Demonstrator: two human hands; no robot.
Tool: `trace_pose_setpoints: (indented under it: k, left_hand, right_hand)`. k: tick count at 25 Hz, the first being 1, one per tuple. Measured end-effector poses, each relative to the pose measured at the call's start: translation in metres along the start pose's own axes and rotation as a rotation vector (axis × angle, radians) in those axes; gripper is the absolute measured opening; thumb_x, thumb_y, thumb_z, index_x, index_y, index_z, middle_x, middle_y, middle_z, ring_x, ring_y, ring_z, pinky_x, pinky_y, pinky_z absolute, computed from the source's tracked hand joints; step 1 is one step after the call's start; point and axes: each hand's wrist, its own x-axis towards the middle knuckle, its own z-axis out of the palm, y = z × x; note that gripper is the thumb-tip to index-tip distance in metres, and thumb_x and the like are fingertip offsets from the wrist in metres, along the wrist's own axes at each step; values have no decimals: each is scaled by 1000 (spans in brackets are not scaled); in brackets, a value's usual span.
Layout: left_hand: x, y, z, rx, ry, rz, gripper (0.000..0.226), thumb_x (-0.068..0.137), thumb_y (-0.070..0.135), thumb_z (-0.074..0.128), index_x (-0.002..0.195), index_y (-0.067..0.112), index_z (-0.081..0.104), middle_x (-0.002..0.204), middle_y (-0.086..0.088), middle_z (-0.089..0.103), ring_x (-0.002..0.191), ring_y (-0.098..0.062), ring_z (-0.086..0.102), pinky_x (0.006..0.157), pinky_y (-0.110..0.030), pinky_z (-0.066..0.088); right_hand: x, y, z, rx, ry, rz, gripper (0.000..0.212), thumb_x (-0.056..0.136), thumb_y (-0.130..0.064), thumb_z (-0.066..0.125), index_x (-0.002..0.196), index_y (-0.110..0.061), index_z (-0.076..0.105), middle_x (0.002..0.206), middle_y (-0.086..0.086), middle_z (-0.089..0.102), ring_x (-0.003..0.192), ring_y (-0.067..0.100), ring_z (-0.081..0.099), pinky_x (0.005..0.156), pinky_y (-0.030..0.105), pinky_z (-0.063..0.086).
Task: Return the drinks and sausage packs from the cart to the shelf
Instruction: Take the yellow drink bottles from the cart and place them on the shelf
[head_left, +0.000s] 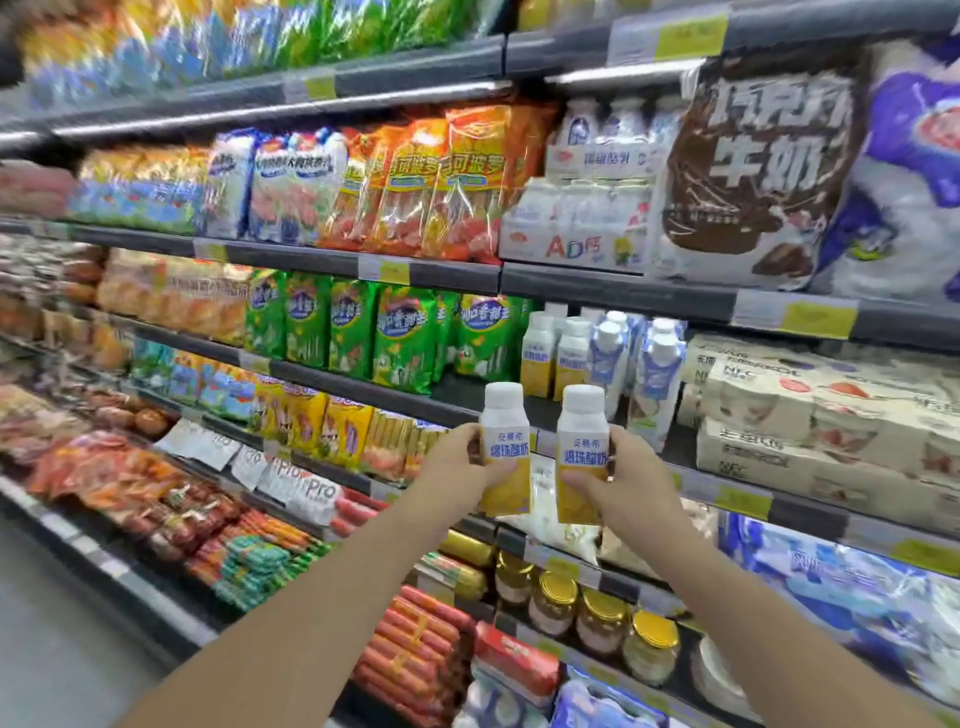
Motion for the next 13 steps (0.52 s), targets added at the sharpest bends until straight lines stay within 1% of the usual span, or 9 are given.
trace_pose_setpoints:
  k: [1, 2, 4, 5, 6, 7, 9, 11, 13]
  left_hand:
    - [12, 2, 2, -7, 12, -4, 30, 89, 15, 71, 118, 15, 63, 107, -2, 71, 87, -13, 66, 59, -19, 52]
    - [24, 6, 3, 0, 30, -1, 30, 88, 14, 72, 117, 15, 63, 107, -3, 71, 85, -13, 66, 59, -20, 53]
    - [53, 16, 5, 31, 65, 20, 32, 86, 12, 74, 116, 15, 63, 108, -4, 71, 91, -16, 66, 73, -29, 56]
    - [66, 21, 6, 42, 74, 31, 33, 85, 11, 75, 116, 15, 64, 108, -3, 71, 95, -18, 66, 78, -30, 55]
    - [79, 24, 6, 47, 80, 42, 33, 85, 11, 74, 116, 15, 64, 108, -2, 71, 95, -17, 65, 76, -28, 53]
    - [89, 26, 6, 44, 82, 50, 33, 86, 10, 74, 116, 15, 64, 107, -1, 71, 92, -15, 65, 71, -24, 52]
    - [109, 28, 8, 52, 75, 57, 33, 86, 9, 73, 117, 14, 63, 106, -1, 71, 87, -10, 65, 64, -19, 52]
    - [129, 25, 10, 64, 49, 49, 35, 87, 7, 73, 119, 12, 62, 106, 0, 71, 88, -10, 65, 68, -20, 52]
    - [150, 20, 9, 83, 16, 46, 39, 86, 8, 74, 122, 12, 62, 109, -1, 71, 91, -13, 65, 69, -22, 51]
  right_hand:
    - [11, 0, -1, 4, -5, -9, 28, 82, -16, 78, 102, -24, 60, 96, -3, 66, 83, 4, 60, 63, 18, 44]
    - [22, 1, -3, 7, -7, -20, 29, 82, -15, 78, 102, -25, 59, 96, -3, 66, 85, 6, 61, 64, 20, 45]
    - [43, 3, -7, 27, -4, -30, 31, 81, -14, 78, 98, -30, 58, 96, -5, 65, 88, 10, 63, 69, 24, 47]
    - [52, 3, -8, 25, -1, -32, 32, 81, -14, 78, 95, -33, 56, 95, -7, 63, 88, 10, 62, 70, 24, 47]
    - [60, 4, -7, 16, 0, -36, 34, 82, -14, 77, 91, -36, 53, 93, -9, 60, 87, 8, 60, 70, 22, 46]
    - [66, 4, -6, 16, 2, -40, 36, 82, -14, 77, 89, -38, 51, 92, -12, 58, 86, 5, 59, 68, 20, 45]
    - [76, 7, 1, 25, 6, -44, 38, 82, -14, 77, 90, -41, 51, 95, -12, 58, 87, 4, 58, 67, 16, 42]
    - [85, 12, 11, 19, 19, -13, 37, 82, -16, 77, 97, -39, 52, 99, -10, 55, 91, 7, 57, 72, 19, 43]
    - [93, 15, 23, 23, 33, 29, 36, 83, -17, 77, 106, -33, 54, 103, -8, 53, 97, 10, 56, 82, 25, 46]
